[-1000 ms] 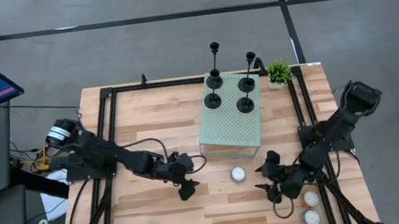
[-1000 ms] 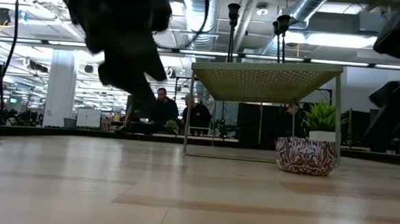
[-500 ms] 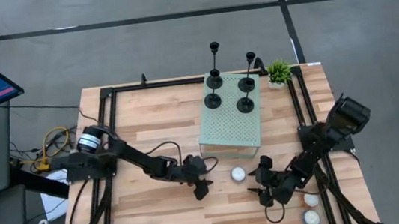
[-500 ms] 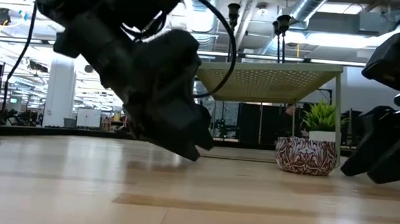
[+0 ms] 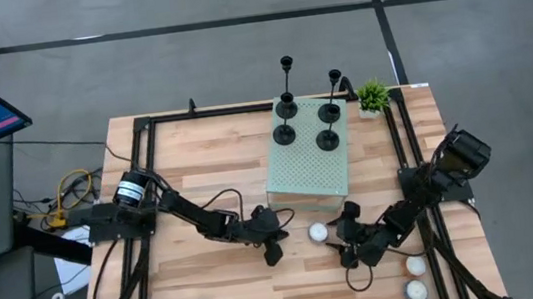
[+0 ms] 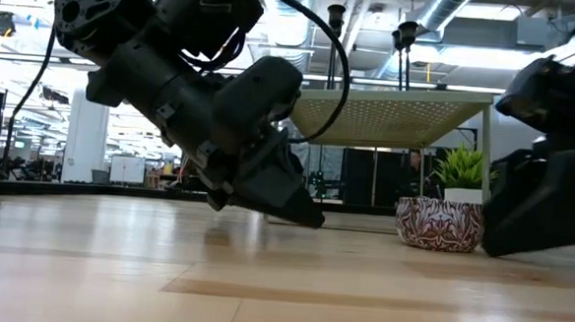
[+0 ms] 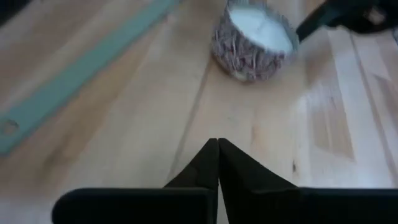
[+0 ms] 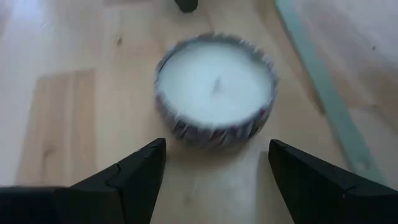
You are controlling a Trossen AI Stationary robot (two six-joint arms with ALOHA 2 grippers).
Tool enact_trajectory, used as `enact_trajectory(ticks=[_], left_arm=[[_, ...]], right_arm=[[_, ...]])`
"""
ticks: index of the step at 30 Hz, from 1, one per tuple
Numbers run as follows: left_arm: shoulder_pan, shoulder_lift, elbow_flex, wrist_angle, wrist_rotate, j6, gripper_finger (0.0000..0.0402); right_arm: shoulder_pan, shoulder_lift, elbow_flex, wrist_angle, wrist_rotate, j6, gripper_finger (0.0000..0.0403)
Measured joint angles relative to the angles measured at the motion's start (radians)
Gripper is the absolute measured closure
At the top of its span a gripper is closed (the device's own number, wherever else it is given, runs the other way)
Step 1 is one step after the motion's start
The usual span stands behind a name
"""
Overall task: Pick & Place candle stick holders
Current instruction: Put the red patterned scented candle on the shelf
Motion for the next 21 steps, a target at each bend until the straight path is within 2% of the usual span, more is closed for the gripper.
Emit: enact_trajectory(ticks=[6,12,21], left_arm=[[0.015,0.0,0.0,0.023,-0.019,0.001,0.0398],[0.046,0.0,0.0,0.048,-0.031,-0.005,0.0395],[0.029,0.0,0.002,0.092,-0.02,0.002,0.0396]], right_arm=[[-0.041,0.0,0.0,0.024,0.0,-0.015,0.0126],[-0.058,0.002,0.0,0.082,-0.042,-0.124,0.0126],[-0.071,0.014,0.001,0.116,-0.05,-0.067,0.0126]])
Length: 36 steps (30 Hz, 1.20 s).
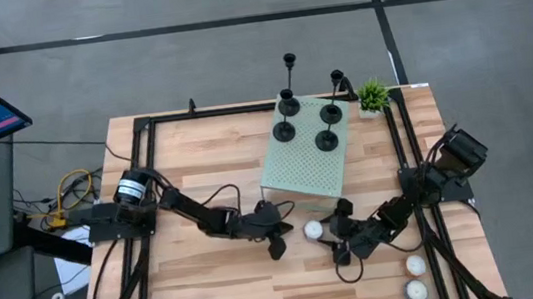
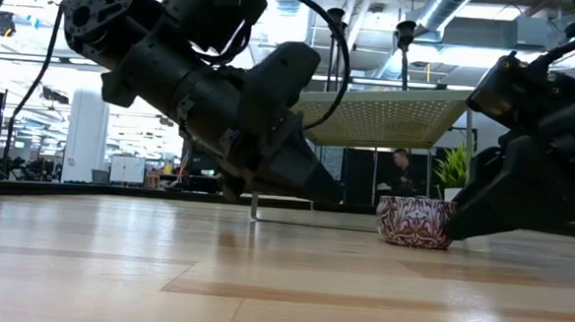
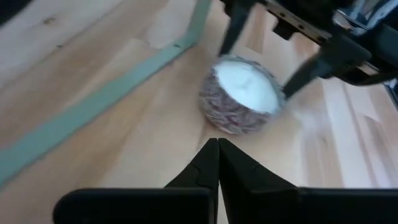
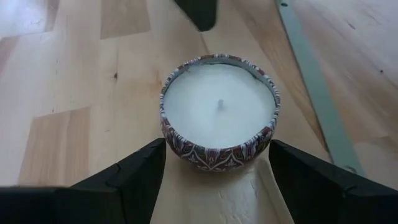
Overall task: Pick & Place candle stick holders
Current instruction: Put the red patterned scented candle on the shelf
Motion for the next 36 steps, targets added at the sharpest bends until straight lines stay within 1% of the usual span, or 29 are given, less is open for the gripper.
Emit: enact_trajectory(ticks=[6,12,15,17,19,22,24,26,29,31,33,36], left_arm=[[-0.031,0.0,0.0,0.003,-0.002,-0.01,0.0398],[-0.052,0.0,0.0,0.005,-0.026,-0.035,0.0398],[-0.052,0.0,0.0,0.005,-0.028,-0.003,0.0398],[-0.043,0.0,0.0,0.005,-0.027,0.038,0.0397],[-0.026,0.0,0.0,0.006,-0.019,0.081,0.0396],[0.004,0.0,0.0,0.012,0.042,0.161,0.0398],[0.015,0.0,0.0,0.011,0.088,0.198,0.0399],[0.016,0.0,0.0,0.011,0.103,0.239,0.0398],[0.009,0.017,0.0,0.017,0.104,0.285,0.0399],[0.001,0.046,0.001,0.026,0.095,0.297,0.0399],[-0.007,0.074,-0.001,0.036,0.052,0.304,0.0399],[-0.022,0.106,0.002,0.075,-0.041,0.287,0.0399]], right_arm=[[0.045,0.0,0.0,-0.002,0.001,0.027,0.0126],[0.139,-0.001,0.0,-0.009,0.005,0.219,0.0126],[0.202,-0.001,0.001,-0.016,0.01,0.295,0.0127],[0.24,-0.001,0.001,-0.053,0.048,0.37,0.0129],[0.268,-0.001,0.001,-0.102,0.108,0.459,0.0134],[0.28,-0.001,0.0,-0.138,0.189,0.575,0.0144],[0.276,-0.001,0.001,-0.132,0.228,0.605,0.015],[0.264,-0.001,0.002,-0.135,0.237,0.602,0.0156],[0.242,-0.001,0.003,-0.139,0.237,0.588,0.017],[0.222,-0.001,0.003,-0.148,0.245,0.59,0.0187],[0.203,-0.001,0.003,-0.147,0.275,0.583,0.0212],[0.184,-0.001,0.003,-0.148,0.316,0.562,0.026]])
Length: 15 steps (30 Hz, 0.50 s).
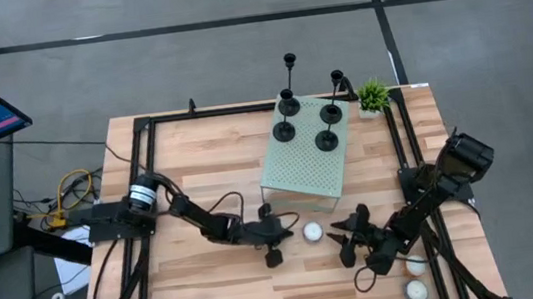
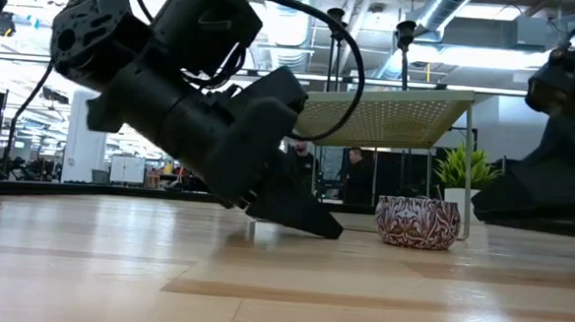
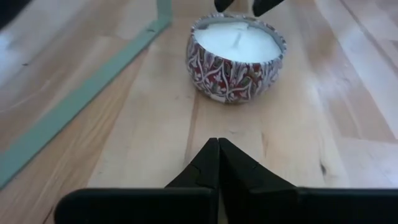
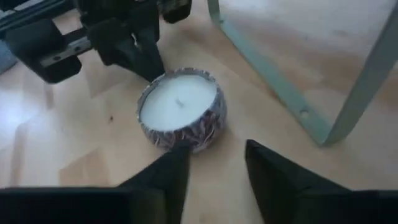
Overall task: Pick & Place candle stick holders
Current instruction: Put the red patterned scented candle on the shelf
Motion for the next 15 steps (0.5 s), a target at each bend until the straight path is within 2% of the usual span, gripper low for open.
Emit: enact_trajectory(ticks=[7,9,15], left_arm=[[-0.004,0.034,0.004,0.084,-0.166,-0.003,0.04],[-0.004,0.033,0.013,0.089,-0.186,-0.004,0.04],[0.0,0.033,0.034,0.093,-0.195,-0.004,0.04]], right_arm=[[-0.012,0.0,0.0,0.0,0.03,-0.062,0.0383],[-0.023,0.0,0.0,0.0,0.045,-0.078,0.0397],[-0.062,0.012,0.001,0.009,0.053,-0.134,0.04]])
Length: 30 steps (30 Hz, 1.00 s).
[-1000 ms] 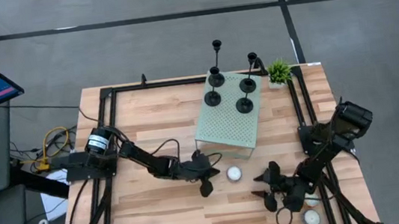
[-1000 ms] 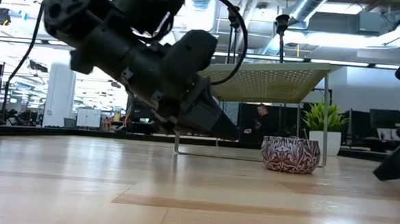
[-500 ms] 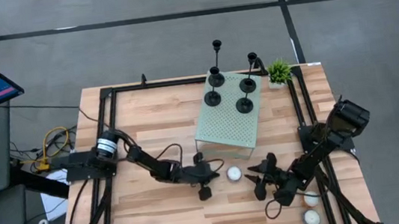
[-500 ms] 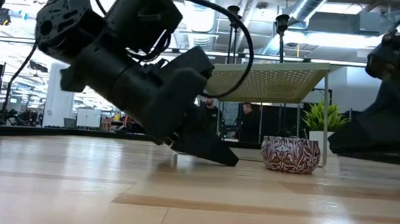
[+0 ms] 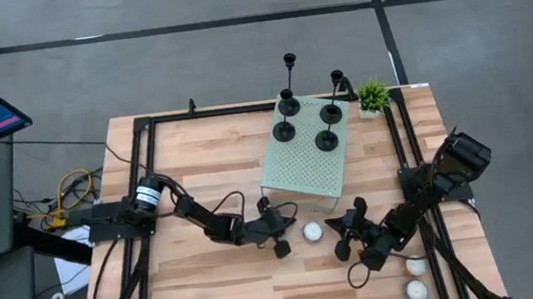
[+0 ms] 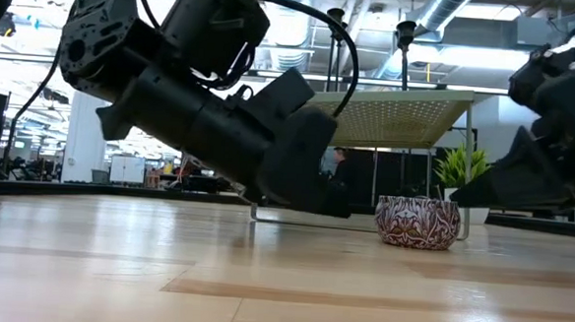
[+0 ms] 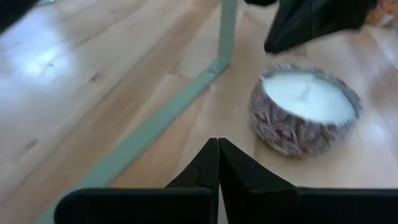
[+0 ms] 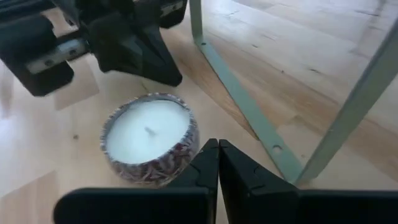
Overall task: Pick & Place candle stick holders
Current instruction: Put the red patterned scented candle on the shelf
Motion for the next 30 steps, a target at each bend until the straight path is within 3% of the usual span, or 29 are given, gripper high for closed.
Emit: enact_trajectory(ticks=[6,14,20,26,30], left_arm=[[-0.002,-0.001,0.003,0.001,0.001,-0.026,0.04],[-0.007,-0.001,0.003,0.007,0.036,-0.051,0.04],[-0.055,-0.002,0.004,-0.022,0.084,-0.053,0.04],[-0.1,-0.004,0.005,-0.097,0.051,-0.055,0.04],[-0.092,-0.004,0.005,-0.099,0.053,-0.054,0.04]], right_arm=[[-0.012,0.102,0.024,0.098,-0.004,-0.006,0.0402],[0.003,0.23,0.18,0.105,-0.032,-0.007,0.0402],[0.06,0.205,0.243,0.02,-0.031,-0.005,0.0402],[0.126,0.144,0.254,-0.027,-0.025,-0.074,0.04],[0.152,0.162,0.252,-0.029,-0.099,-0.155,0.0369]])
